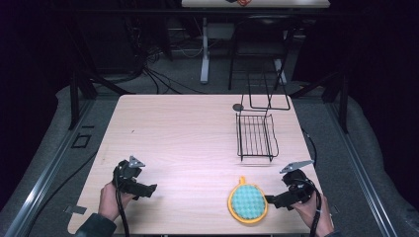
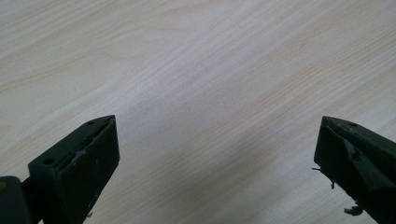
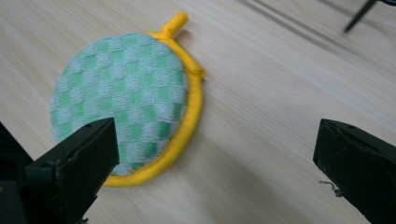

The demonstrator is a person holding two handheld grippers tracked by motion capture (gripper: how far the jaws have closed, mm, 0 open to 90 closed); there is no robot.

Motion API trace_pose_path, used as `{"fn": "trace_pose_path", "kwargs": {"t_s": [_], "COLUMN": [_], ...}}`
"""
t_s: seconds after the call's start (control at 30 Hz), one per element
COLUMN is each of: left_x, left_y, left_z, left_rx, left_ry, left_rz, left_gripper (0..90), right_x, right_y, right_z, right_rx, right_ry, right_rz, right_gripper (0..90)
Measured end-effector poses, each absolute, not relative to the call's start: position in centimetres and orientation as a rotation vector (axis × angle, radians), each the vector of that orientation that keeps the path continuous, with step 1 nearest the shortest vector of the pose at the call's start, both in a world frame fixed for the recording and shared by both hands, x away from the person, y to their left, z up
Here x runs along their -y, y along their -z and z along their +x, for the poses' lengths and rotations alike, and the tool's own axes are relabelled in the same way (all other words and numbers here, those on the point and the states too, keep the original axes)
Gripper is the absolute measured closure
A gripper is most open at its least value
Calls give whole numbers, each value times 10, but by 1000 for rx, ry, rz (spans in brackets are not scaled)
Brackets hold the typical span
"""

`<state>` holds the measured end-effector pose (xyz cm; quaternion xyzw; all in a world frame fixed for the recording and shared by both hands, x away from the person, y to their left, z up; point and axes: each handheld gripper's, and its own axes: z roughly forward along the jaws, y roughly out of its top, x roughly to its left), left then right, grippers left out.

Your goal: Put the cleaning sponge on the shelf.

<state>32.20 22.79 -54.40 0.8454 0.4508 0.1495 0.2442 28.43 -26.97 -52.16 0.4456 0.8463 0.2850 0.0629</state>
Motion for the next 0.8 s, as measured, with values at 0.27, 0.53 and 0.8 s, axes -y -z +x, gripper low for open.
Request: {"fn": "trace_pose_path", "kwargs": {"t_s": [0.27, 0.53, 0.8], "left_x": [-228, -227, -227], "left_y": [544, 545, 545], "left_z": [322, 322, 322], "left_rx": [-1231, -1229, -1227], "left_ry": [-406, -401, -400], "left_rz": [2308, 2314, 2318], "left_gripper": [3, 3, 3], "right_x": [249, 231, 225], "right_y": [528, 534, 540], "right_z": [285, 286, 287], "right_rx": [-2650, -2684, -2719], "right_ry": [-854, -815, -777], "right_rz": [1276, 1240, 1238], "right_gripper": [0, 83, 200]}}
